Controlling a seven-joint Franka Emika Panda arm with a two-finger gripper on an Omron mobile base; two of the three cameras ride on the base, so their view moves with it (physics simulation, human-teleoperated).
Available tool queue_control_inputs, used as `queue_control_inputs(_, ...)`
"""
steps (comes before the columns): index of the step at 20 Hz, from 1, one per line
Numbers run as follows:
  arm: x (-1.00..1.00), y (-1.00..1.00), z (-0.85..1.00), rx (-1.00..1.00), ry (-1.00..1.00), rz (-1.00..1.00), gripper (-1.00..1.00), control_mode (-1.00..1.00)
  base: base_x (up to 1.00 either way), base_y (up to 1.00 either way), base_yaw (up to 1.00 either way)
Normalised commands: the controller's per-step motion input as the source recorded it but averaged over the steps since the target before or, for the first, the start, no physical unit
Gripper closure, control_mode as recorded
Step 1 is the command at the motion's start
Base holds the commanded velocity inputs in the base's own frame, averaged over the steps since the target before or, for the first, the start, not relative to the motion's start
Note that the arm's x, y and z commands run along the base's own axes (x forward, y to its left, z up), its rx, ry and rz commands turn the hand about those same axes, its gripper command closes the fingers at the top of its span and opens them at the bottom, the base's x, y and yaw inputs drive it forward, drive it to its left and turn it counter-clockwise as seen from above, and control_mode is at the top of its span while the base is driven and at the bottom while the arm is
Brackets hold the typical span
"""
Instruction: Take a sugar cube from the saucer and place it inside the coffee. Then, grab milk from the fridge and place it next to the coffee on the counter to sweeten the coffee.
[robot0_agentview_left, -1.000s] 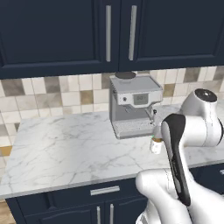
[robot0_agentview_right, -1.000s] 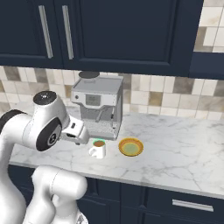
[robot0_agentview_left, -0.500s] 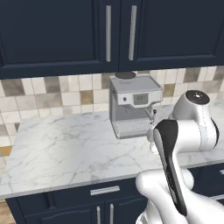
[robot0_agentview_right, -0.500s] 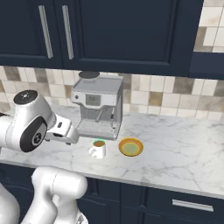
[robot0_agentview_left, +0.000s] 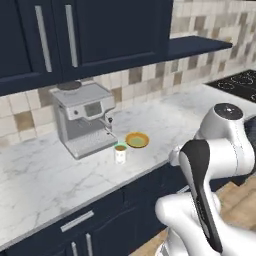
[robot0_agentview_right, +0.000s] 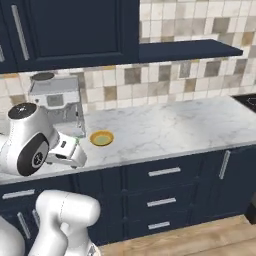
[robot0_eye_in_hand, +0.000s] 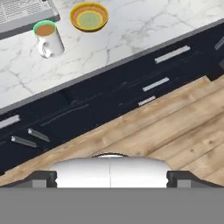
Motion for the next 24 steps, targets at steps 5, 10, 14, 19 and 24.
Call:
queue_control_inputs(5,0.0,0.0,0.0,0.0,0.0,0.0,-1.0,1.0,-0.3,0.02,-0.91)
queue_control_inputs(10,0.0,0.0,0.0,0.0,0.0,0.0,-1.0,1.0,0.0,0.05,-0.85)
queue_control_inputs(14,0.0,0.0,0.0,0.0,0.0,0.0,-1.0,1.0,0.26,0.0,-0.77)
queue_control_inputs(19,0.0,0.0,0.0,0.0,0.0,0.0,-1.0,1.0,0.27,-0.01,-0.77)
queue_control_inputs(24,0.0,0.0,0.0,0.0,0.0,0.0,-1.0,1.0,0.85,-0.11,-0.47)
